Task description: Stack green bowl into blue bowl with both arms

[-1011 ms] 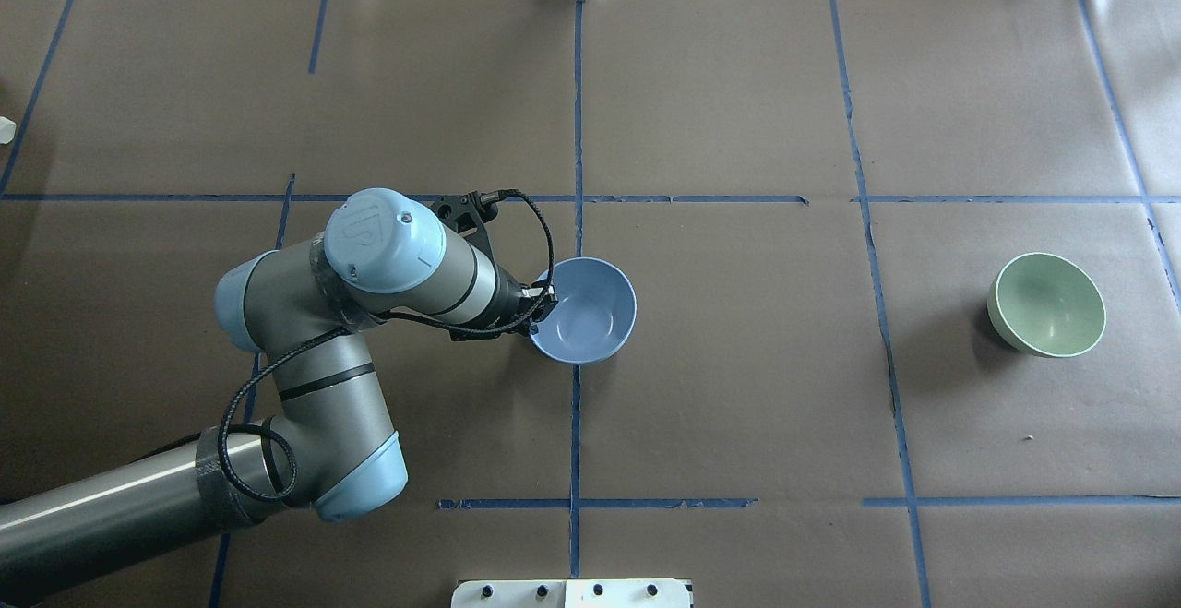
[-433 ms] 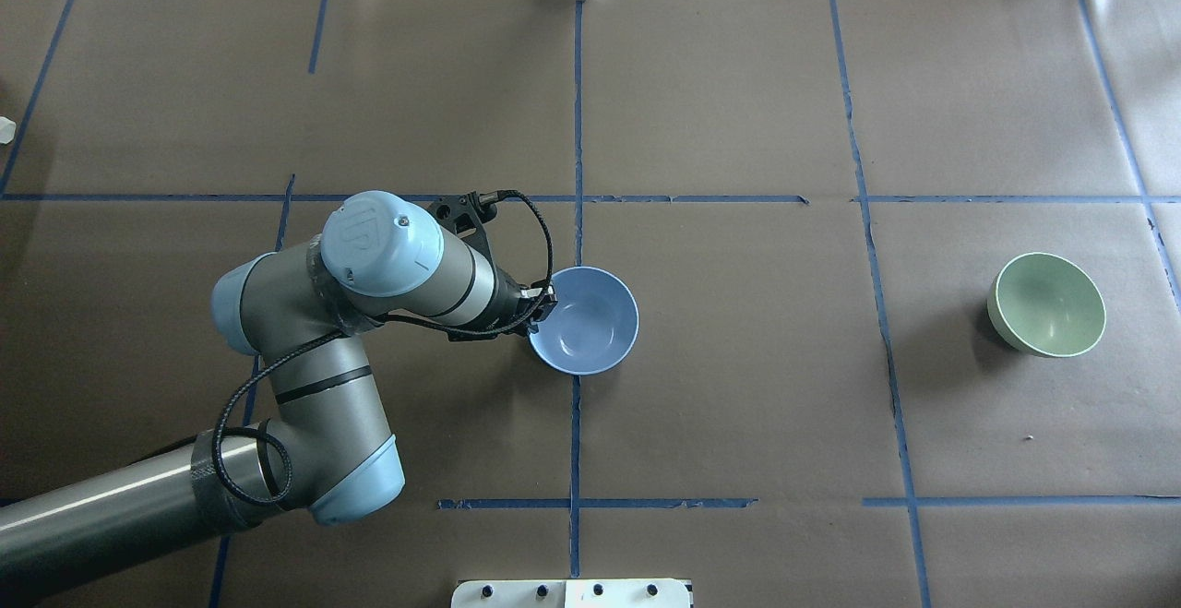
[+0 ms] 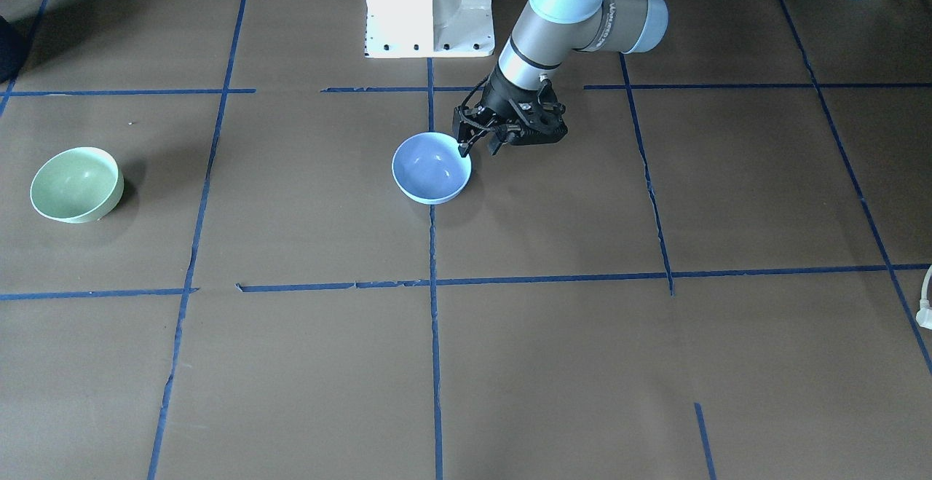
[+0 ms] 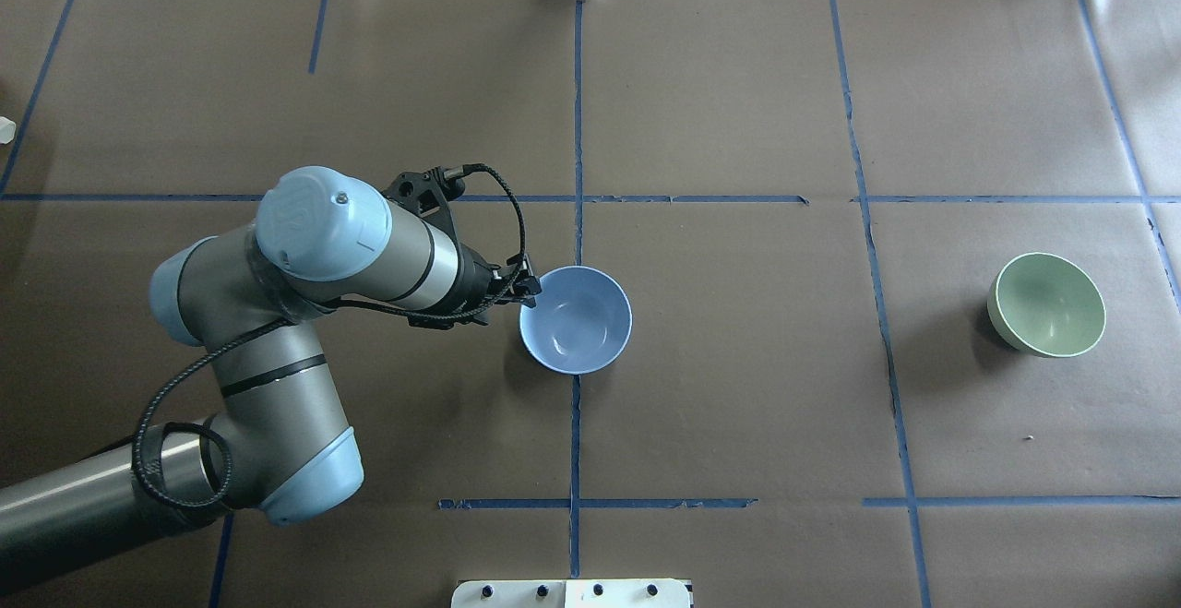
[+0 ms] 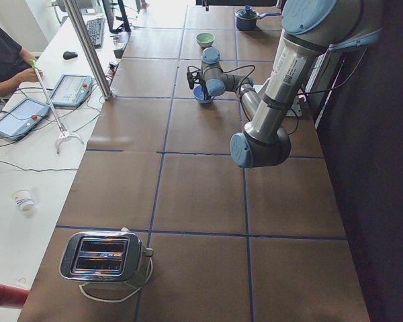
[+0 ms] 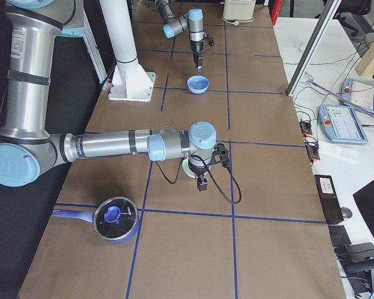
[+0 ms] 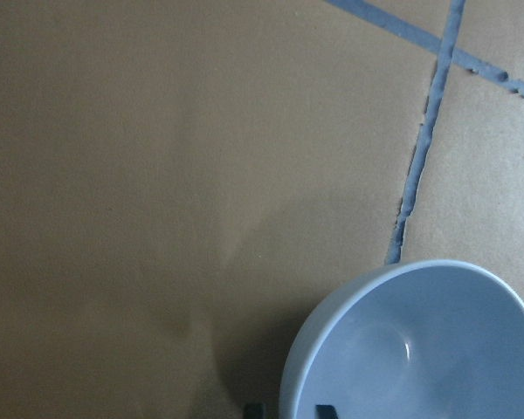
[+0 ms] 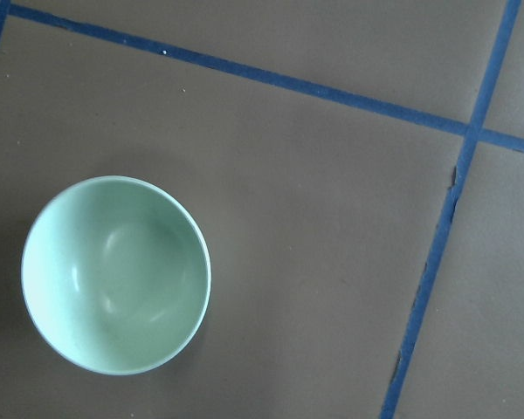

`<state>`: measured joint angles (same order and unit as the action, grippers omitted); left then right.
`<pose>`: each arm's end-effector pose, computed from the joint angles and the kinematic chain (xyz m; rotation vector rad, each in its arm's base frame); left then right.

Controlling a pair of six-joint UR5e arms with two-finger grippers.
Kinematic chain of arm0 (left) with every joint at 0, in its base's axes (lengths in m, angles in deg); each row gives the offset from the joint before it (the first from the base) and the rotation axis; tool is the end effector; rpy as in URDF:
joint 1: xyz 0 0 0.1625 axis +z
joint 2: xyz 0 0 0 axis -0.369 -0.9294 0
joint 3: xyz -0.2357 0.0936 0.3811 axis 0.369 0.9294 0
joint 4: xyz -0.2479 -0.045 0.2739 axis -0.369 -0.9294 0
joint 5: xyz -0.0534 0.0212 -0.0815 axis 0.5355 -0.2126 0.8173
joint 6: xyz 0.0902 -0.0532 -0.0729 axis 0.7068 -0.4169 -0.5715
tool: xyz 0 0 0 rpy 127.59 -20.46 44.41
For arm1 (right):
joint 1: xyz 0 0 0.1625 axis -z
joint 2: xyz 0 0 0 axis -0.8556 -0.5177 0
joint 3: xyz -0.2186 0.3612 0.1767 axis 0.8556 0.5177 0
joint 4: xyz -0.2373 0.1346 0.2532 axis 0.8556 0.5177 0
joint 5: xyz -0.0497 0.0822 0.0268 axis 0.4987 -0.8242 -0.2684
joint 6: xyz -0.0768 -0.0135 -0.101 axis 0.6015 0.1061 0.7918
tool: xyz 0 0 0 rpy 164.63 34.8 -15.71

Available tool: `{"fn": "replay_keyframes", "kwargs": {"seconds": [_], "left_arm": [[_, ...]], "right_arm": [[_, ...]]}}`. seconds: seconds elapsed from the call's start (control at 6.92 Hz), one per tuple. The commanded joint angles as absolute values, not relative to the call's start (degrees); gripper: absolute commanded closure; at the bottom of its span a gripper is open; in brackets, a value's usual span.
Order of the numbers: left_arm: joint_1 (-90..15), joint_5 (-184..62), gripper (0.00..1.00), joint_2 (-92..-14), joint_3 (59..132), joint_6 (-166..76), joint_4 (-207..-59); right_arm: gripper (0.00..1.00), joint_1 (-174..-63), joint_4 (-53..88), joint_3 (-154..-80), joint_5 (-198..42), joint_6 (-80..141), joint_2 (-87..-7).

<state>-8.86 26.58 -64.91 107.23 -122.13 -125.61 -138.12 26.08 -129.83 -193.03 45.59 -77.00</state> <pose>0.5046 -0.4032 0.2777 -0.0233 1.1321 -0.3182 -0.0329 -0.3835 0.6418 0.0957 -0.8472 -0.2346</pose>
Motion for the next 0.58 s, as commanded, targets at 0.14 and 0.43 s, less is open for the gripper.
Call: {"fn": "replay_keyframes", "kwargs": {"seconds": [0.14,0.43], "left_arm": [[-14.28,28.54,0.0,-61.86,119.8,-121.98,-116.0],[-14.73,28.46,0.0,-60.54,120.96,-121.98,-115.63]], "right_arm": [[0.01,-124.53,-7.68,-117.91,-186.54,8.99,-76.52],[0.01,-119.65,-17.73,-110.83,-184.66,-1.99,-73.09]]}}
